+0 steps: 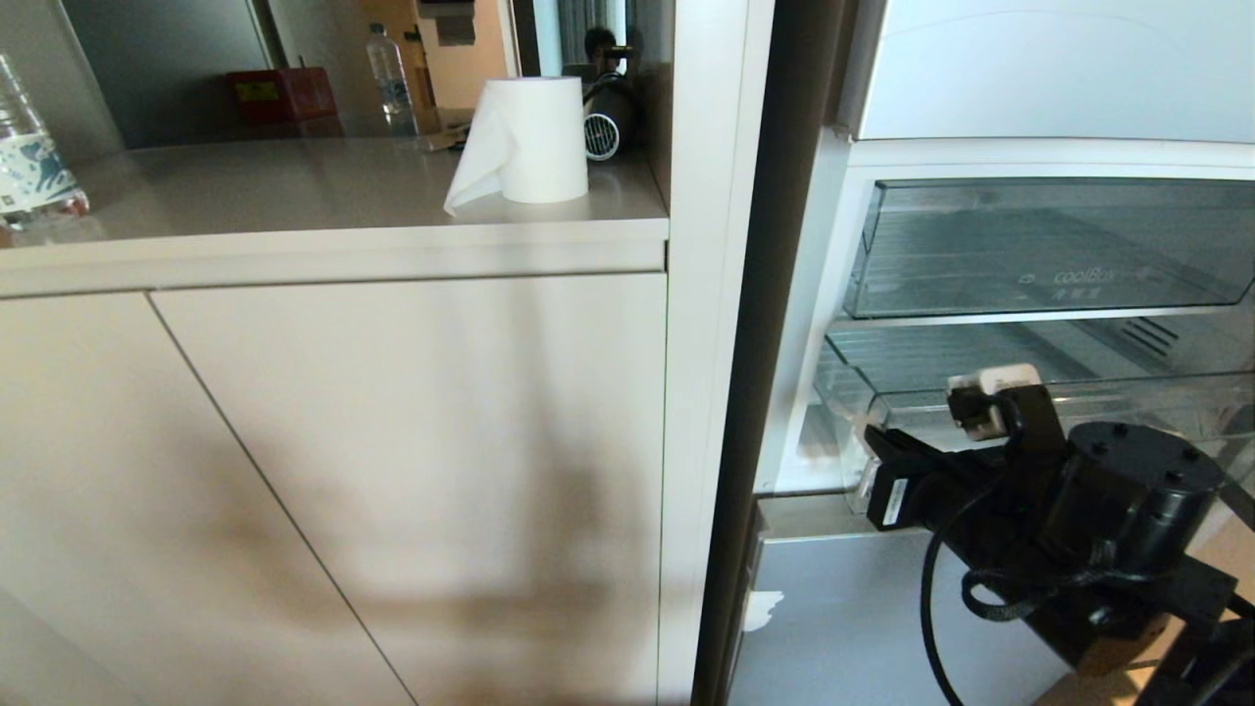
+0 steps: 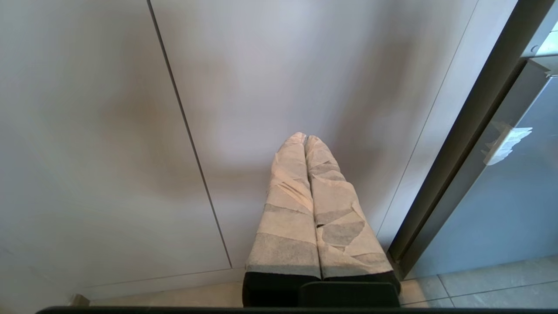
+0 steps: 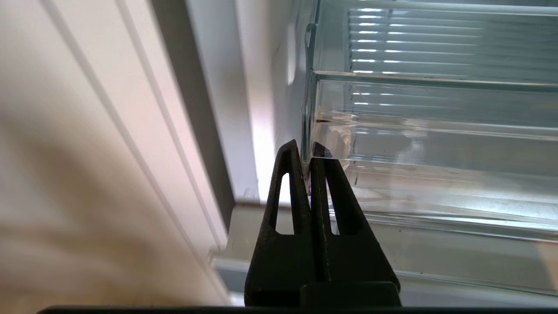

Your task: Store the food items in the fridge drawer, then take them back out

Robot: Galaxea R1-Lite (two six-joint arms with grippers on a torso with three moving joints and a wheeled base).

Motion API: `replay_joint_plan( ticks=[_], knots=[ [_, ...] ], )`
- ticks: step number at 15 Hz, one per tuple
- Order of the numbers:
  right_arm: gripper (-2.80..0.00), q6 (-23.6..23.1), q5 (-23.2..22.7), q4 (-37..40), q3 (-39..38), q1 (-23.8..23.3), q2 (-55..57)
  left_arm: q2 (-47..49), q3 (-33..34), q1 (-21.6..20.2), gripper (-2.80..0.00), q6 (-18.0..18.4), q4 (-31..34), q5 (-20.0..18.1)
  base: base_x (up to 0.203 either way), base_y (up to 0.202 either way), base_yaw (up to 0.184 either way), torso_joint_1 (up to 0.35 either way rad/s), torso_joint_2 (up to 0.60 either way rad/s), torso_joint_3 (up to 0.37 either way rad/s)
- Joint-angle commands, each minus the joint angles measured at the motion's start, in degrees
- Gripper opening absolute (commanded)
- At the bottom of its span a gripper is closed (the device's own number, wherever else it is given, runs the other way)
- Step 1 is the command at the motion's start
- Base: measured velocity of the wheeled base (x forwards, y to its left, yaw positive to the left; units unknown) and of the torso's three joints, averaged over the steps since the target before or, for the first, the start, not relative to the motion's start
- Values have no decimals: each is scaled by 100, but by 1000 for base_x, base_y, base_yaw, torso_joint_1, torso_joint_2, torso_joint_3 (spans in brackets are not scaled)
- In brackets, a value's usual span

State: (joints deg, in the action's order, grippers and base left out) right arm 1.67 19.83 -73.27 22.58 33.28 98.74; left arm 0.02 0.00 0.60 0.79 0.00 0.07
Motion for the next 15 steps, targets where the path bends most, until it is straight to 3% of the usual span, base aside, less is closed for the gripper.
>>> replay_joint_plan(
  ticks=[1, 6, 9, 12, 15],
  knots=[
    [0, -6, 69, -47, -350, 108, -533, -2, 0, 2, -280, 0, 0, 1, 0, 0, 0, 0, 0, 0],
    [0, -25, 157, 23, -1089, 255, -1475, -2, 0, -6, -280, 0, 0, 1, 0, 0, 0, 0, 0, 0],
    [0, -26, 187, 547, -1145, 218, -2349, -2, 0, 2, -280, 0, 0, 1, 0, 0, 0, 0, 0, 0],
    [0, 16, 255, 2987, 162, -173, -3029, -2, 0, -2, -280, 0, 0, 1, 0, 0, 0, 0, 0, 0],
    [0, 143, 149, 5457, 1973, -1079, -3007, -2, 0, 0, -280, 0, 0, 1, 0, 0, 0, 0, 0, 0]
  ],
)
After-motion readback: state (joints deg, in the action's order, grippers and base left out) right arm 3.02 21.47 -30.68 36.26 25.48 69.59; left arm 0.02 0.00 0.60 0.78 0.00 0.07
